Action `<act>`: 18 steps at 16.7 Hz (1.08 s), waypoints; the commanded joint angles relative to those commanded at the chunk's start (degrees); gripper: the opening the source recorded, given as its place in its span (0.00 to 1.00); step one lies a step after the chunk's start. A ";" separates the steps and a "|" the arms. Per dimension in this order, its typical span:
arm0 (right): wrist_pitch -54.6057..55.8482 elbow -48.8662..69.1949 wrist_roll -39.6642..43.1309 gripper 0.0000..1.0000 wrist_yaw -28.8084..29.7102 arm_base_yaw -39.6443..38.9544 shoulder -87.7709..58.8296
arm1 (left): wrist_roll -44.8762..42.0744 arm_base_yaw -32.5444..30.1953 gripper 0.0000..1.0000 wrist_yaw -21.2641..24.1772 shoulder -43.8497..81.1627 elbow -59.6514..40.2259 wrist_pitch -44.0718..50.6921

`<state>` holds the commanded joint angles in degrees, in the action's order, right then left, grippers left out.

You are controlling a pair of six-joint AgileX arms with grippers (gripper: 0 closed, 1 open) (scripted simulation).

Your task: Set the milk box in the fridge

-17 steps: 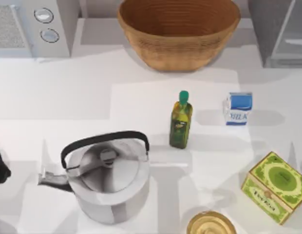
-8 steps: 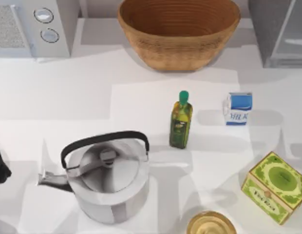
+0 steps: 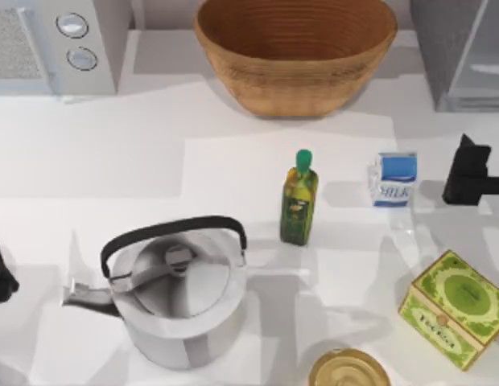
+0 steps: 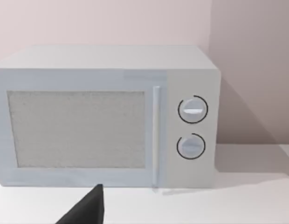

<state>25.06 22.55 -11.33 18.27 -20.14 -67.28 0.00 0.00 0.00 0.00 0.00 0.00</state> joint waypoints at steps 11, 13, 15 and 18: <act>14.01 12.56 -6.36 1.00 10.14 -11.31 -40.10 | 0.00 0.00 1.00 0.00 0.00 0.00 0.00; 14.12 12.65 -6.41 1.00 10.21 -11.40 -40.38 | 0.00 0.00 1.00 0.00 0.00 0.00 0.00; 14.12 12.65 -6.41 1.00 10.21 -11.40 -40.38 | 0.00 0.00 1.00 0.00 0.00 0.00 0.00; 13.96 13.20 -5.87 1.00 9.51 -10.39 -40.52 | 0.00 0.00 1.00 0.00 0.00 0.00 0.00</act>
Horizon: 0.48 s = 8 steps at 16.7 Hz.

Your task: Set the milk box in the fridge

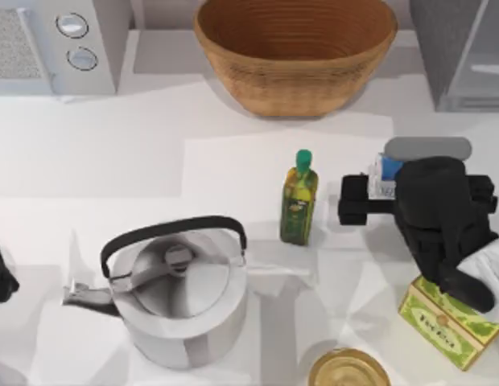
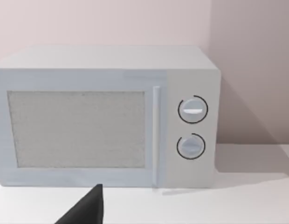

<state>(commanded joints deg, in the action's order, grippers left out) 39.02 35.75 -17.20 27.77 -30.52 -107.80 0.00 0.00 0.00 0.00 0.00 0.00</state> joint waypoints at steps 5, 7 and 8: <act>1.62 5.92 1.95 1.00 -2.46 3.03 -6.54 | 0.00 0.00 1.00 0.00 0.00 0.00 0.00; 2.96 7.49 2.03 1.00 -2.65 3.21 -9.45 | 0.00 0.00 1.00 0.00 0.00 0.00 0.00; 3.46 7.87 1.98 1.00 -2.64 3.18 -10.38 | 0.00 0.00 1.00 0.00 0.00 0.00 0.00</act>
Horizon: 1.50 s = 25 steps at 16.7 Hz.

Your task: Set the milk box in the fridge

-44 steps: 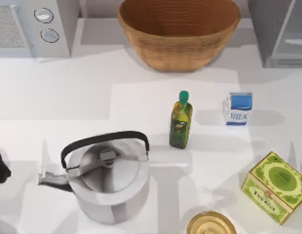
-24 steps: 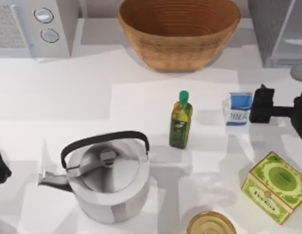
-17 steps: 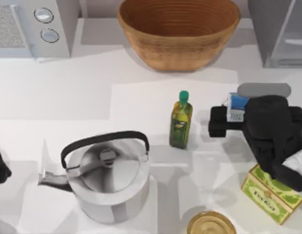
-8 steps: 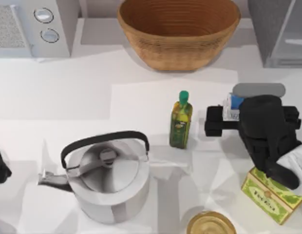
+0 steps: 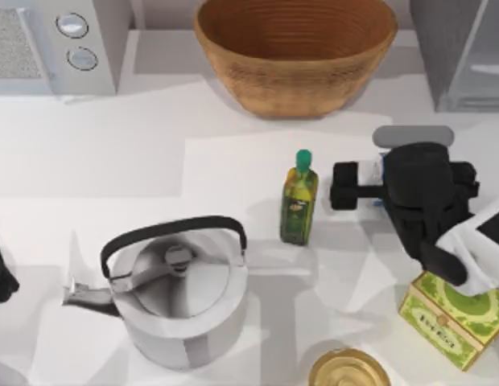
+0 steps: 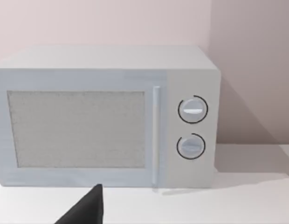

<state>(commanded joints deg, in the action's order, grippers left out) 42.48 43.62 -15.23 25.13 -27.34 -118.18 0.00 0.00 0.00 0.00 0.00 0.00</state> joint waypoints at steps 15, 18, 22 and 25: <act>0.24 0.13 -0.05 0.17 0.01 -0.03 -0.43 | 0.00 0.00 1.00 0.00 0.00 0.00 0.00; 0.24 0.13 -0.05 0.00 0.01 -0.03 -0.43 | 0.00 0.00 1.00 0.00 0.00 0.00 0.00; 0.24 0.13 -0.05 0.00 0.01 -0.03 -0.43 | 0.00 0.00 1.00 0.00 0.00 0.00 0.00; 0.24 0.13 -0.05 0.00 0.01 -0.03 -0.43 | 0.00 0.00 1.00 0.00 0.00 0.00 0.00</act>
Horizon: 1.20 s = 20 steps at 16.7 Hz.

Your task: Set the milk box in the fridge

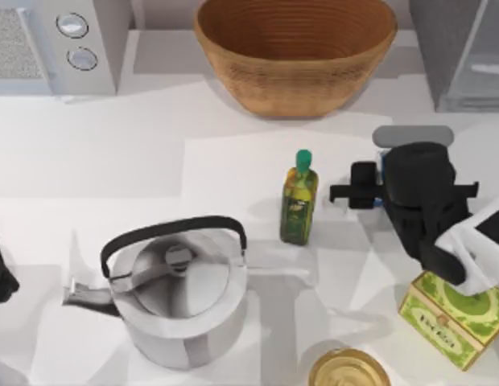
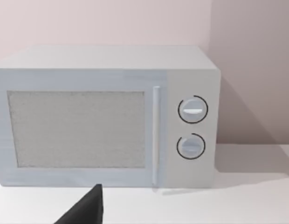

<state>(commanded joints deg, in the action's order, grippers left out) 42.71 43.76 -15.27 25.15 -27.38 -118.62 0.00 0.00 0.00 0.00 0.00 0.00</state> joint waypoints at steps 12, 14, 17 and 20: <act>-27.65 9.66 -0.49 0.00 -0.53 -0.06 19.11 | 0.00 0.00 1.00 0.00 0.00 0.00 0.00; -33.19 11.13 -0.26 0.00 -0.42 0.04 22.45 | 0.00 0.00 1.00 0.00 0.00 0.00 0.00; -36.89 12.18 0.07 0.00 -0.42 0.00 24.81 | 0.00 0.00 1.00 0.00 0.00 0.00 0.00; -36.98 12.20 0.08 0.00 -0.42 0.00 24.86 | 0.00 0.00 1.00 0.00 0.00 0.00 0.00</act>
<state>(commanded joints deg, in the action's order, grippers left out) 5.73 55.96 -15.19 24.73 -27.38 -93.75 0.00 0.00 0.00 0.00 0.00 0.00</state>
